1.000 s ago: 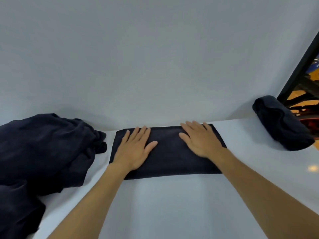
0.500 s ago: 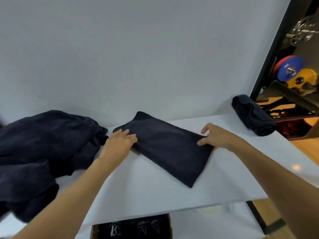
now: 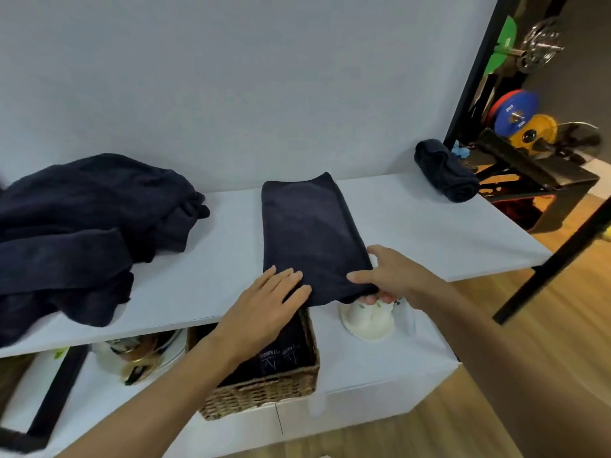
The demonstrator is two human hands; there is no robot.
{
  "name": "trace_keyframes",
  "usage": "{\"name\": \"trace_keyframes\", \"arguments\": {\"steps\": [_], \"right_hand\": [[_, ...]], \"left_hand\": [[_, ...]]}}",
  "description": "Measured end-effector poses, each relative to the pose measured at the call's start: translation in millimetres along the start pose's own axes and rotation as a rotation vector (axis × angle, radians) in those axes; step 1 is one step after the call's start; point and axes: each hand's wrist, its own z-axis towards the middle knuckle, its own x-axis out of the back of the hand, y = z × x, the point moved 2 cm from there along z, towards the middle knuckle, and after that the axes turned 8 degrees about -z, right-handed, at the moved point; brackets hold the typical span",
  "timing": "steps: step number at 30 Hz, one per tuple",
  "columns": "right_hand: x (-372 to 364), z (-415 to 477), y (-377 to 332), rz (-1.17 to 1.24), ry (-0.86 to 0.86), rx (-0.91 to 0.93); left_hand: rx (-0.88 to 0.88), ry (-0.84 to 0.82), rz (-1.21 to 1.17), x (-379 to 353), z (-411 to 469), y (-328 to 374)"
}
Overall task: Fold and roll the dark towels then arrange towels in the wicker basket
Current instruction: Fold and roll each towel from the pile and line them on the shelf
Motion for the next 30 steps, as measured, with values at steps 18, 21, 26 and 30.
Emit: {"name": "trace_keyframes", "arguments": {"steps": [18, 21, 26, 30], "right_hand": [[-4, 6, 5, -0.265, 0.297, 0.537], [0, 20, 7, -0.193, 0.316, 0.464], [-4, 31, 4, -0.756, 0.572, 0.769], [0, 27, 12, -0.972, 0.555, 0.923]], "left_hand": [[0.657, 0.093, -0.957, 41, 32, -41], [0.679, 0.212, -0.942, 38, 33, -43], [0.452, 0.152, -0.559, 30, 30, -41], [0.206, 0.122, -0.219, 31, 17, -39]]}}
